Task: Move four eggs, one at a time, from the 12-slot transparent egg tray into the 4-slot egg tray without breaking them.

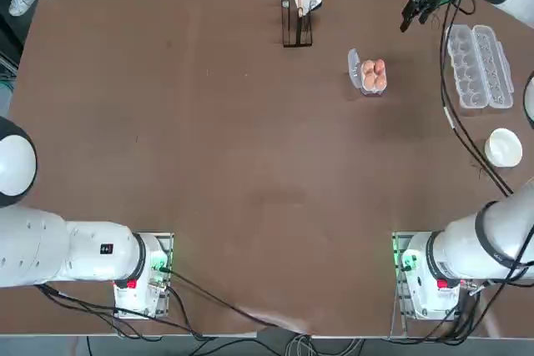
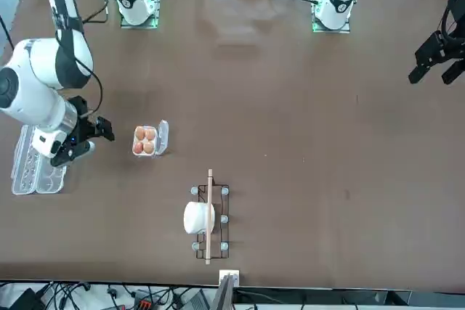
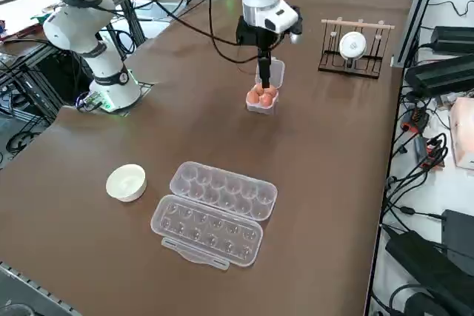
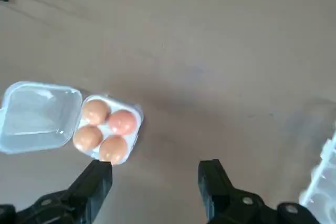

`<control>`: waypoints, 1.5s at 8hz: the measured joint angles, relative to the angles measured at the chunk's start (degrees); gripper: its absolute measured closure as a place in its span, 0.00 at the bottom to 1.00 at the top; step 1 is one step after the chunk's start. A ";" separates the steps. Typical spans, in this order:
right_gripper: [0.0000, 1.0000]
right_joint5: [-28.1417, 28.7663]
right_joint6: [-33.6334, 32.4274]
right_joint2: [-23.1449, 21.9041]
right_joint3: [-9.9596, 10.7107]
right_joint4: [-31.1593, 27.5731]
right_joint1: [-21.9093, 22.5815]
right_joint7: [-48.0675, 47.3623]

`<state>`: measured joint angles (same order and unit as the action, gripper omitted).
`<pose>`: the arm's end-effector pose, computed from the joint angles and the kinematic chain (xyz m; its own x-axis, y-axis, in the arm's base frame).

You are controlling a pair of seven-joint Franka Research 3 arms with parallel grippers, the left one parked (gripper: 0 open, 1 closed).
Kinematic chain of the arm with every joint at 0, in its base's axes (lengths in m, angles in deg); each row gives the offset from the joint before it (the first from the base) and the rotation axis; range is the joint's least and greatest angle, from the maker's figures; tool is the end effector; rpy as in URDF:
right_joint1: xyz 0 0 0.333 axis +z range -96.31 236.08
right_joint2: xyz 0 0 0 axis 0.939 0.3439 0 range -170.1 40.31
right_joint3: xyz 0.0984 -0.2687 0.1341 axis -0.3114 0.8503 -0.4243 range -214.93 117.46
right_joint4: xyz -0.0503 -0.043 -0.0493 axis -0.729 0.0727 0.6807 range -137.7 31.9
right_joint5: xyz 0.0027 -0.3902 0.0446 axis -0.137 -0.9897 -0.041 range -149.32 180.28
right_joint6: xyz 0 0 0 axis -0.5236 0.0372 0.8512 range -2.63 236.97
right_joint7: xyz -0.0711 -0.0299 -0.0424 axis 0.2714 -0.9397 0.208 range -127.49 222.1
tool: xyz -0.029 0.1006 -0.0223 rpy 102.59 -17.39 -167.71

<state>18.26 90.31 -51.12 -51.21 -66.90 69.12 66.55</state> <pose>0.6162 0.0195 0.3959 0.9424 0.3346 -0.0019 0.3340 -0.9409 -0.0564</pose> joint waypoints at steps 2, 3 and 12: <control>0.00 -0.01 -5.70 -4.04 0.47 -0.02 -0.60 -4.85; 0.00 -0.01 -8.30 -6.16 0.51 -0.05 -0.79 -9.84; 0.00 -0.03 -23.63 -20.88 0.48 5.00 -1.52 -18.99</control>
<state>18.23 66.67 -72.00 -50.73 -61.90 67.60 47.56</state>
